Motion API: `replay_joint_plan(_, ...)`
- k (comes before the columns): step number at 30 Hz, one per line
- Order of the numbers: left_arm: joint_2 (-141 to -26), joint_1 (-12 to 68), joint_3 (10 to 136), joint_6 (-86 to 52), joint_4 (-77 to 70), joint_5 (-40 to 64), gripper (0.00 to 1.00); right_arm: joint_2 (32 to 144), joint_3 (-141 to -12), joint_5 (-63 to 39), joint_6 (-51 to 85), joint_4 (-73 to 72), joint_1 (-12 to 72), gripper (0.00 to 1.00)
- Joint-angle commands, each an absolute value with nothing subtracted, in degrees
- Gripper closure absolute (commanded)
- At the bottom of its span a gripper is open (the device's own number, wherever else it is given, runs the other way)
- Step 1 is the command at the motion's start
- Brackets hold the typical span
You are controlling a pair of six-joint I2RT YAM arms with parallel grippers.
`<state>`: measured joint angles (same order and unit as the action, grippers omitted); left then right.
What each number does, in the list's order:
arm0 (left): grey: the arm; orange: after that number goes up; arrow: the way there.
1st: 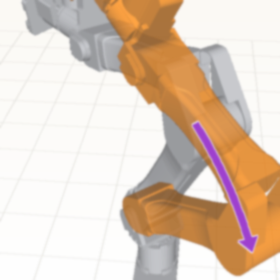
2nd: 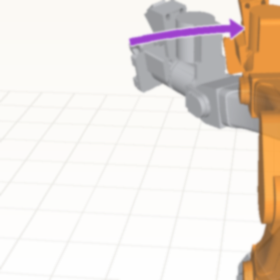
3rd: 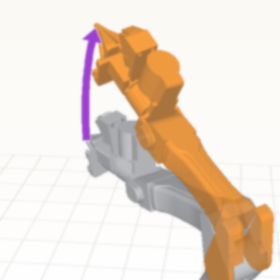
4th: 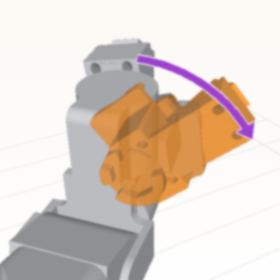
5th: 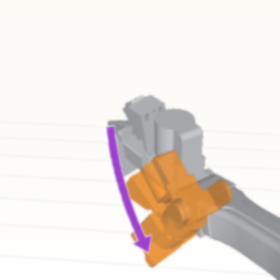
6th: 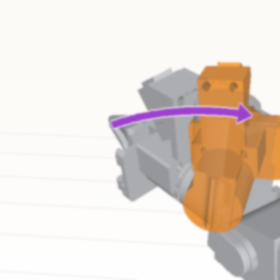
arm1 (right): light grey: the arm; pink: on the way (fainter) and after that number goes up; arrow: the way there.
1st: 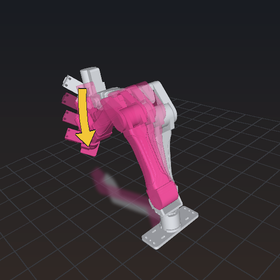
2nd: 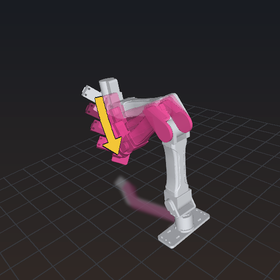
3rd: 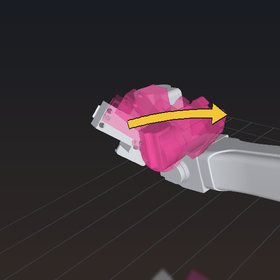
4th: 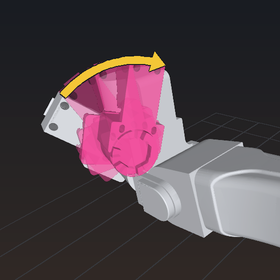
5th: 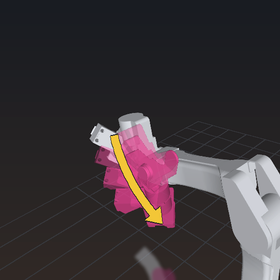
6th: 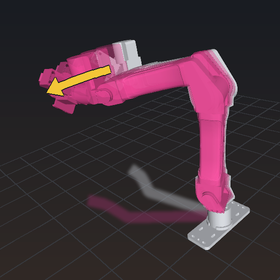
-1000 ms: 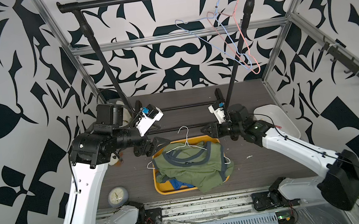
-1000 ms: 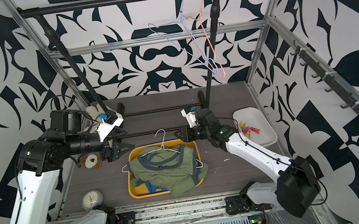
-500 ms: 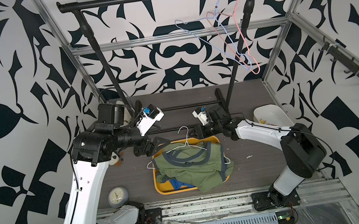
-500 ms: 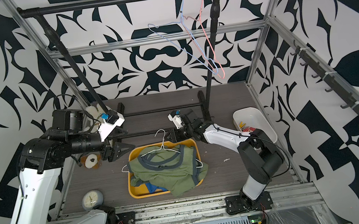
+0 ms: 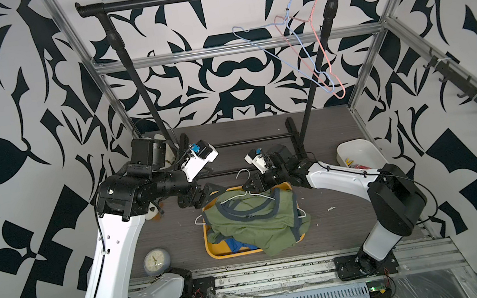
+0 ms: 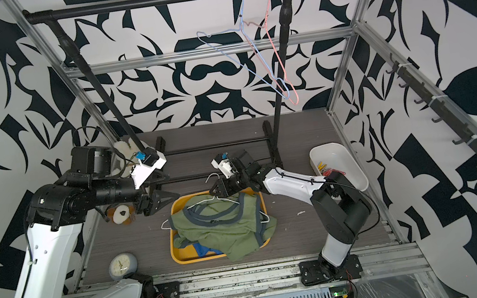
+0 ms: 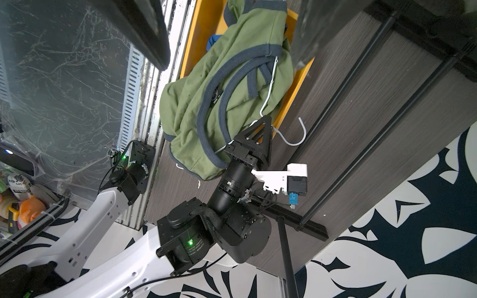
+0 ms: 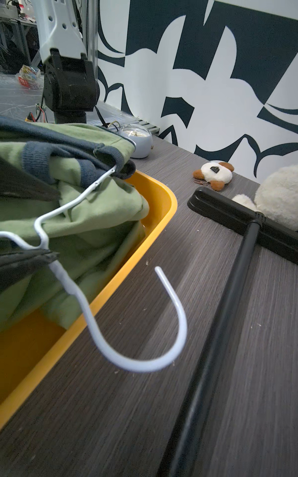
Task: Remove the clothespins securing tank tops to the hanger
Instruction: Pick up the hanger from the basket.
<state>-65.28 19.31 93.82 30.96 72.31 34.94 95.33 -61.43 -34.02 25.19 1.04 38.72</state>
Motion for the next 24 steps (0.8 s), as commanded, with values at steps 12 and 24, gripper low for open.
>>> replay_joint_plan(12,-64.0,19.4,92.7,31.7,74.3,35.9,0.22,91.1,-60.6,-30.6,22.1,3.1,39.1,0.66)
replay_joint_plan(24,-63.2,19.4,92.5,31.9,74.8,35.6,0.22,95.5,-60.5,-36.8,24.5,-1.5,39.1,0.66)
